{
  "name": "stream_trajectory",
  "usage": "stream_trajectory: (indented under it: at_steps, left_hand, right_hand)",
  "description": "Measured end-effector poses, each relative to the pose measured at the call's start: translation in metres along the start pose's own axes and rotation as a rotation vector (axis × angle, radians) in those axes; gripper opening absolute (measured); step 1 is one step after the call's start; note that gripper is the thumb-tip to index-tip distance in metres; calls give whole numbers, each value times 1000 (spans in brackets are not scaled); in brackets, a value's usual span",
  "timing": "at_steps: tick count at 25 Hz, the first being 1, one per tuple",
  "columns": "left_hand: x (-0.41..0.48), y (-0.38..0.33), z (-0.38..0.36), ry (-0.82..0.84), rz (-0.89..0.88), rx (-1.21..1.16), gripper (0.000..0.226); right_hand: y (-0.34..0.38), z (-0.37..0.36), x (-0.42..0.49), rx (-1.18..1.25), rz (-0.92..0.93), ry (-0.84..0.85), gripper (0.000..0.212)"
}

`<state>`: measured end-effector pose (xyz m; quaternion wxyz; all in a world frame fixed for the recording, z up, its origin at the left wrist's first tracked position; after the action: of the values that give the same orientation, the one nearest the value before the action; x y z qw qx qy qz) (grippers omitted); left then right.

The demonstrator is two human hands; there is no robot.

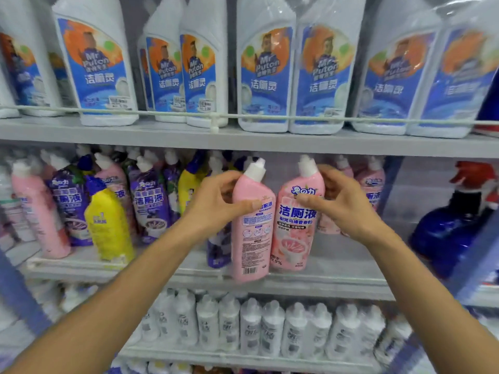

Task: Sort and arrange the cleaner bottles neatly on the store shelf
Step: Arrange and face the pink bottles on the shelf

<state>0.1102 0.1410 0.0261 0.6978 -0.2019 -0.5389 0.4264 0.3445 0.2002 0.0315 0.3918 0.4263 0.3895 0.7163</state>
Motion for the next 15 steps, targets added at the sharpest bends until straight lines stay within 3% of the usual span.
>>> stream_trajectory:
  at_steps: [6, 11, 15]
  left_hand:
    - [45, 33, -113, -20, 12, -13, 42]
    - [55, 57, -145, -56, 61, 78, 58]
    - [57, 51, -153, 325, 196, -151, 64]
  right_hand:
    - [-62, 83, 4, -88, -105, -49, 63]
    - [-106, 109, 5, -58, -135, -59, 64]
    - [-118, 105, 5, -102, -123, -93, 65]
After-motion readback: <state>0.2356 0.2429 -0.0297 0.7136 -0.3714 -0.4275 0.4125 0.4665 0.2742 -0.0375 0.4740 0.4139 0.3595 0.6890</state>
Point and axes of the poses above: each hand's wrist, its own x-axis towards the middle knuckle, its own z-axis out of the back of the hand, y = z × x, the point moved 8 cm from there along x, towards the middle knuckle, and after that the axes turned 11 degrees about -z, right-handed, at the moved point
